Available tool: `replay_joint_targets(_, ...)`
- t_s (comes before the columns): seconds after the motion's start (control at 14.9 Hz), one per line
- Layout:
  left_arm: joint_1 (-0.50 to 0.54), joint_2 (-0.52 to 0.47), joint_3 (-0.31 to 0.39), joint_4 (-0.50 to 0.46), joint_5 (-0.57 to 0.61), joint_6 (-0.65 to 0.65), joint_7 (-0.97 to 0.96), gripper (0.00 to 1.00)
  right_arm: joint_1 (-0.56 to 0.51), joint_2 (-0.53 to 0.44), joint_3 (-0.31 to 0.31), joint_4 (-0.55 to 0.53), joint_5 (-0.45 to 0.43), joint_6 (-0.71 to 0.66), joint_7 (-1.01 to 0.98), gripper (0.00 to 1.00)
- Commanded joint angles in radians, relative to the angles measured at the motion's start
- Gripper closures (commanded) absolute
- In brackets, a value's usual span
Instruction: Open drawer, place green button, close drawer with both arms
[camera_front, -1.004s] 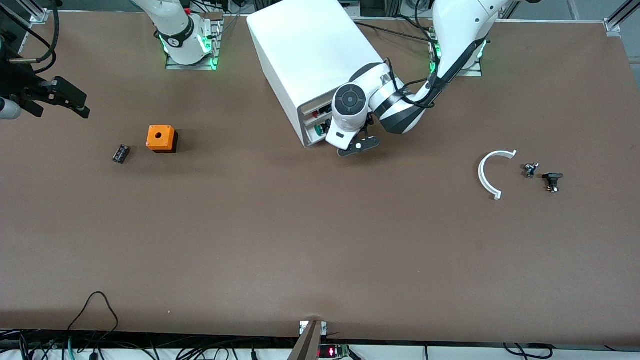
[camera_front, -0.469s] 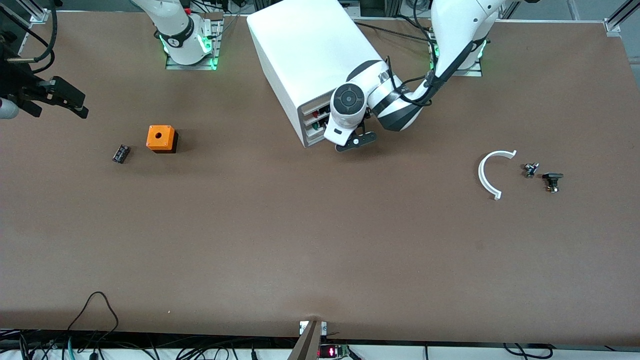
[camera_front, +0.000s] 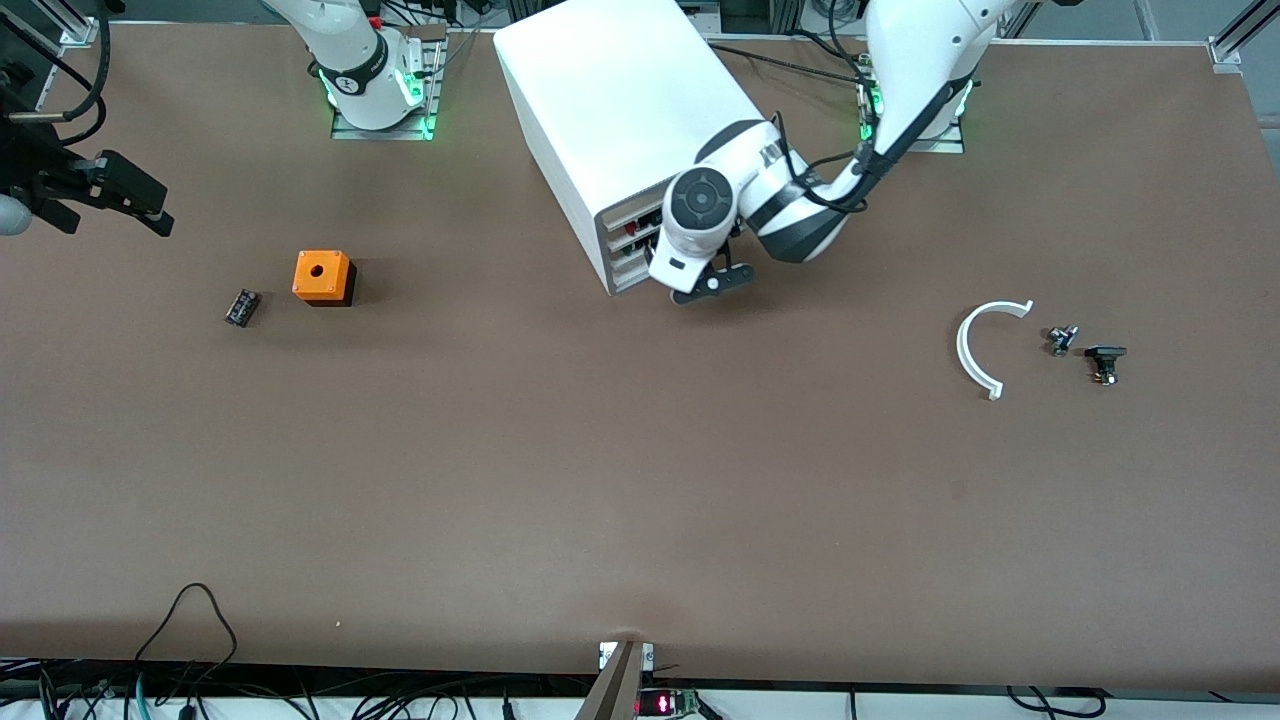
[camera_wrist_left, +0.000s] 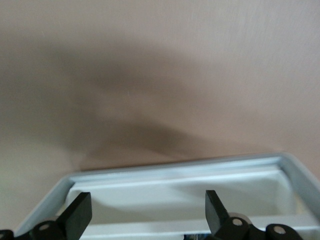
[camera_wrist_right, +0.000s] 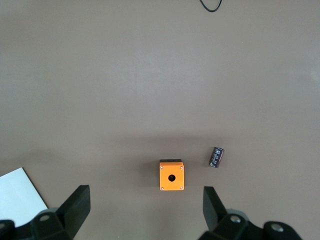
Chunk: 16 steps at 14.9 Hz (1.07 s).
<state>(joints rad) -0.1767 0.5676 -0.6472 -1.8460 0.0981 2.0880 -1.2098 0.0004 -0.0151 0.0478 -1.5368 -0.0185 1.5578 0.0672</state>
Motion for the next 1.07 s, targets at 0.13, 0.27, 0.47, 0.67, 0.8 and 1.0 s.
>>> replay_joint_targets(0.13,0.112,-0.043,-0.012,0.129,0.002,-0.179,0.165,0.0,-0.014,0.007,0.004,0.021,0.017,-0.004,-0.01,0.0)
replay_joint_targets(0.27,0.153,-0.057,-0.011,0.195,0.005,-0.284,0.258,0.0,-0.014,0.007,0.004,0.027,0.015,-0.005,-0.015,0.0)
replay_joint_targets(0.47,0.224,-0.104,-0.011,0.264,0.005,-0.393,0.441,0.0,-0.014,0.009,0.004,0.027,0.015,-0.005,-0.017,0.0)
replay_joint_targets(0.67,0.313,-0.164,-0.014,0.297,0.003,-0.454,0.645,0.0,-0.014,0.007,0.003,0.027,0.015,-0.005,-0.017,0.0)
replay_joint_targets(0.8,0.368,-0.207,-0.014,0.304,0.003,-0.485,0.801,0.0,-0.014,0.007,0.003,0.027,0.015,-0.005,-0.017,0.0)
replay_joint_targets(1.0,0.381,-0.32,0.078,0.291,-0.011,-0.496,1.031,0.0,-0.014,0.007,0.003,0.027,0.015,-0.004,-0.017,0.0)
